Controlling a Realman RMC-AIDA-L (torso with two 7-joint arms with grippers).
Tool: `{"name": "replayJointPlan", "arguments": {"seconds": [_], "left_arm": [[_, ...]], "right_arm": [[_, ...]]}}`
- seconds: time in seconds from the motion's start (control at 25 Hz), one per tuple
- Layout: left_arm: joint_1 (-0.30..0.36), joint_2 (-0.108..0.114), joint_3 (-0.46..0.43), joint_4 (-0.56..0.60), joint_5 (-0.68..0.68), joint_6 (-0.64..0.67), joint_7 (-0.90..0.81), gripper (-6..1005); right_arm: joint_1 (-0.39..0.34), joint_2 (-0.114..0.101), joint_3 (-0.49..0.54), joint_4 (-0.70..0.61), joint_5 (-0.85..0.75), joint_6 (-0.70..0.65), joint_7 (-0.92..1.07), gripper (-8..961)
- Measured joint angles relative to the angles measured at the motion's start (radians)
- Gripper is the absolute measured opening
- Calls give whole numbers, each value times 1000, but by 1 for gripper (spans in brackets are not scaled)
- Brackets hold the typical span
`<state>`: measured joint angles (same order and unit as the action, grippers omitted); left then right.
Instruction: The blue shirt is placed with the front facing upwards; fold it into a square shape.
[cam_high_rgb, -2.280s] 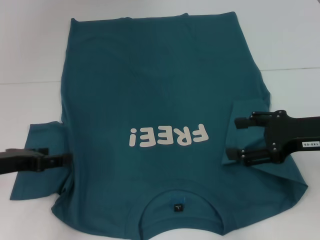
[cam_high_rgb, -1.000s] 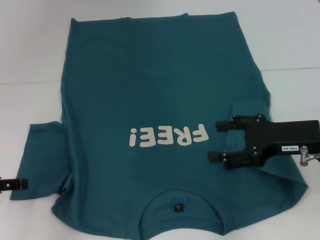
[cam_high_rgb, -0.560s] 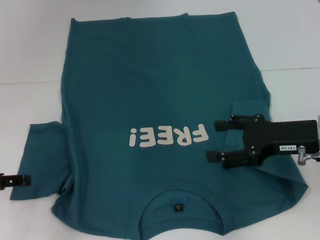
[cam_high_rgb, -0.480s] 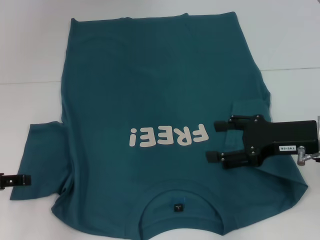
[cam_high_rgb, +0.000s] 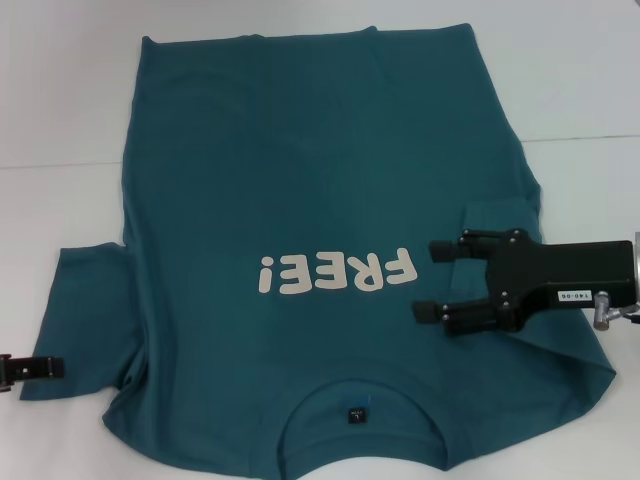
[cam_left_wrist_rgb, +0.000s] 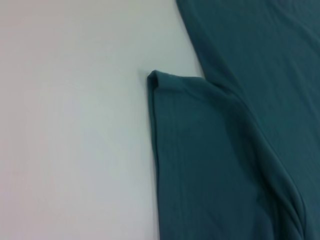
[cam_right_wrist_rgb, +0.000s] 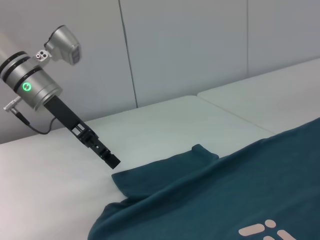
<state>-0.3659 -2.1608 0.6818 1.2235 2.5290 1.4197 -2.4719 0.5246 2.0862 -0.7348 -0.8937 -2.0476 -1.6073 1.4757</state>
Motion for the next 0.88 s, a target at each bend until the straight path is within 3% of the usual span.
{"name": "replayJointPlan", "arguments": {"seconds": [0.88], "left_arm": [[-6, -3, -25, -58, -3, -14, 6, 844]], "right_arm": [[-2, 0, 0, 9, 0, 0, -2, 927]]}}
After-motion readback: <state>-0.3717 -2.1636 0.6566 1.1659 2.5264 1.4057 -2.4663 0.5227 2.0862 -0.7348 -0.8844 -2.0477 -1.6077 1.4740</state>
